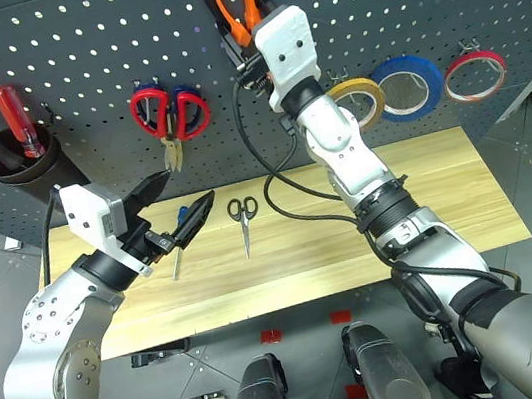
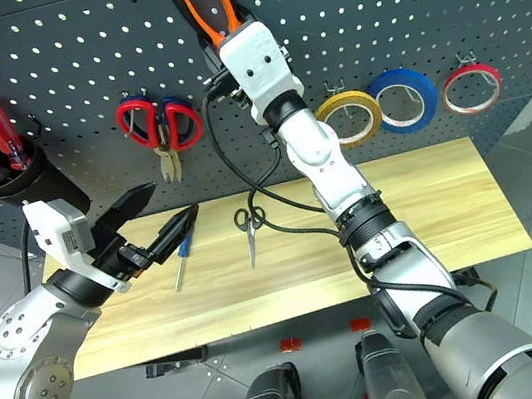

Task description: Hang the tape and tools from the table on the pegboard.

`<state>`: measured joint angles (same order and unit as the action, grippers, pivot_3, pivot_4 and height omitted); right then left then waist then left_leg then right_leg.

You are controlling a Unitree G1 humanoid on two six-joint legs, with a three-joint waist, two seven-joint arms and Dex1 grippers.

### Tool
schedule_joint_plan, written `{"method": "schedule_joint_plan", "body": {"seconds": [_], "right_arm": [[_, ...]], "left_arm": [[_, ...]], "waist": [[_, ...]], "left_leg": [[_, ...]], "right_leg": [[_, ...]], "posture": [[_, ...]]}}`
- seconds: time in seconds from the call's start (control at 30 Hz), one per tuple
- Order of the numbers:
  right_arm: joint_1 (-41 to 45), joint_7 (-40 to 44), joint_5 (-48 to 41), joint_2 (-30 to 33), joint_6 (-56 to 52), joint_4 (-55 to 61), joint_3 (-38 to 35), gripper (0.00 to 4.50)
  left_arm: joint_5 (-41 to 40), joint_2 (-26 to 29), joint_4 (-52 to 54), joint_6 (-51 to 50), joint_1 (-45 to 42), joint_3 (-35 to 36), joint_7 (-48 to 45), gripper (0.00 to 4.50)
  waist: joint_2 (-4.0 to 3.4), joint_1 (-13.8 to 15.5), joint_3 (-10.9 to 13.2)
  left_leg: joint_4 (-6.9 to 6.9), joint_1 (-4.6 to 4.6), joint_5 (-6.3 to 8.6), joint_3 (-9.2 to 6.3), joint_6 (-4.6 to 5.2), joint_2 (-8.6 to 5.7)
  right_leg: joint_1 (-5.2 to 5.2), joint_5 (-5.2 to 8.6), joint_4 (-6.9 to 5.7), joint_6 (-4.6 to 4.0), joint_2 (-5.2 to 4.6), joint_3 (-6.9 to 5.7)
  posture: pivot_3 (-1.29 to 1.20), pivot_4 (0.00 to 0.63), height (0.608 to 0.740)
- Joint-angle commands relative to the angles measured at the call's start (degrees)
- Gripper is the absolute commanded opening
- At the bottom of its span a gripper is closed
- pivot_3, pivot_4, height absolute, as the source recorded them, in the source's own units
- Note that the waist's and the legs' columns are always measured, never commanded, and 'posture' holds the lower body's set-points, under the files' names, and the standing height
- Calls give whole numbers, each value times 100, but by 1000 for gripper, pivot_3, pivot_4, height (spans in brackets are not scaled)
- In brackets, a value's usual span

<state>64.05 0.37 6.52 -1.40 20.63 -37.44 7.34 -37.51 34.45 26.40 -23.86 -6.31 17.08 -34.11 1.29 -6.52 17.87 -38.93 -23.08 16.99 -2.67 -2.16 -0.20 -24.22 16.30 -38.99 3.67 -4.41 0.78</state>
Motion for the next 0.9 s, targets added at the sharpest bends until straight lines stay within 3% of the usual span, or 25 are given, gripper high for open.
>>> {"method": "schedule_joint_plan", "body": {"seconds": [0.03,0.5,0.53,0.67,0.9], "right_arm": [[-170,-172,161,11,65,150,-21,2575],[-893,60,-68,-53,-826,777,-97,2575],[-957,85,-105,-69,-932,889,-106,3286],[-1277,202,-159,-58,-1348,1457,-70,4457],[-2111,831,-277,232,-2591,3031,85,4485]], "left_arm": [[87,-33,57,46,7,-6,62,4189],[452,-234,-73,91,109,-56,339,4189],[469,-258,-82,73,125,-39,385,4189],[630,-300,-182,49,197,-46,558,4189],[1064,-540,-399,12,259,-28,1199,4345]], "waist": [[0,5,0],[2,49,-1],[2,49,-1],[2,40,-1],[2,31,-1]], "left_leg": [[0,0,0,0,0,0],[-1,1,0,-2,0,-4],[-1,1,0,-2,0,-4],[-1,1,0,-2,0,-2],[2,0,1,-2,1,-2]], "right_leg": [[0,0,1,0,0,0],[7,0,2,0,-5,-4],[7,0,2,0,-5,-4],[5,0,1,0,-5,-3],[3,0,2,0,-3,-2]], "posture": [[-100,289,740],[-108,289,740],[-108,289,740],[-118,287,740],[-121,285,740]]}}
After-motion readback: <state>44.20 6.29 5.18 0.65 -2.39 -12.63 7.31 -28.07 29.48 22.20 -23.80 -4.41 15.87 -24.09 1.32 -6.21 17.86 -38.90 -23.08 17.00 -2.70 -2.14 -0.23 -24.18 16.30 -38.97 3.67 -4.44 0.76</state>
